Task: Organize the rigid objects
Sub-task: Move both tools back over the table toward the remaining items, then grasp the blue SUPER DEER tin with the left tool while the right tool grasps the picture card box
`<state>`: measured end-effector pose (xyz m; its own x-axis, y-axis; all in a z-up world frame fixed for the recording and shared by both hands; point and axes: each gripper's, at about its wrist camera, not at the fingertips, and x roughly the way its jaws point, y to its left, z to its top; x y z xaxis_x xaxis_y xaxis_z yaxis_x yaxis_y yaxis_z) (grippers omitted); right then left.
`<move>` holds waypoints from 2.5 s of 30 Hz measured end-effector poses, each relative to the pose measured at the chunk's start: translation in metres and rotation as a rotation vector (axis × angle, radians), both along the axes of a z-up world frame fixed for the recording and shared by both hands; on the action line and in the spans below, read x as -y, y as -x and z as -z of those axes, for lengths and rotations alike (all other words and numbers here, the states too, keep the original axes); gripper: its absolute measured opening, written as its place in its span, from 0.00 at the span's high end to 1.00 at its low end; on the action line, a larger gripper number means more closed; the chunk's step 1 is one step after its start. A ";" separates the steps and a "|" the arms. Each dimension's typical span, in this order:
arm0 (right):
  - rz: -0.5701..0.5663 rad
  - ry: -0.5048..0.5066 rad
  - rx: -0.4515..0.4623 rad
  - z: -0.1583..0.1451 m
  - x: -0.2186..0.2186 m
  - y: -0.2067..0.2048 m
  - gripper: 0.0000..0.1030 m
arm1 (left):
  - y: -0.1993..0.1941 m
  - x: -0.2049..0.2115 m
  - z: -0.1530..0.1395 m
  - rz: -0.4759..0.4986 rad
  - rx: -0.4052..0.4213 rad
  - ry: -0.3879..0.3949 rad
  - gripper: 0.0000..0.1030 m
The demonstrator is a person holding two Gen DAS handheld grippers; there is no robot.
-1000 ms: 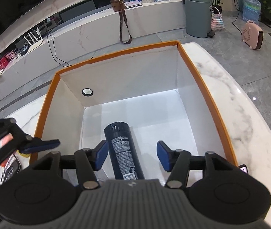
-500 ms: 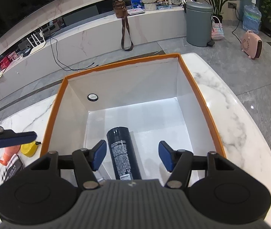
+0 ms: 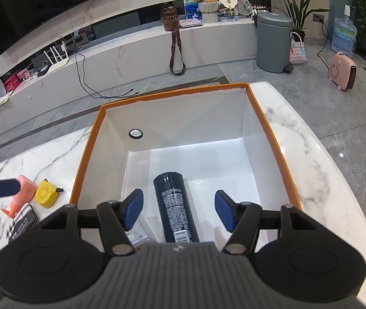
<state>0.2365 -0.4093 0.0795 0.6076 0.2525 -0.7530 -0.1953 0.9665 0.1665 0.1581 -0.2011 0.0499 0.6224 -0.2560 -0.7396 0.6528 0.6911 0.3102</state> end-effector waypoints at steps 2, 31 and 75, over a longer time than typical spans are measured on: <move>0.004 -0.004 0.019 -0.003 0.001 0.003 0.34 | 0.001 -0.004 -0.003 -0.011 0.006 0.009 0.30; -0.122 0.029 0.328 -0.053 -0.058 0.105 0.25 | 0.114 -0.136 -0.060 -0.313 0.185 0.171 0.15; -0.488 0.347 0.162 0.051 -0.124 0.248 0.18 | 0.116 -0.184 0.114 0.056 -0.041 0.077 0.15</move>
<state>-0.0115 -0.2855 0.0288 0.5974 0.2871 -0.7488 -0.6250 0.7518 -0.2103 0.0417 -0.0169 -0.0639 0.5752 -0.3469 -0.7408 0.7021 0.6740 0.2295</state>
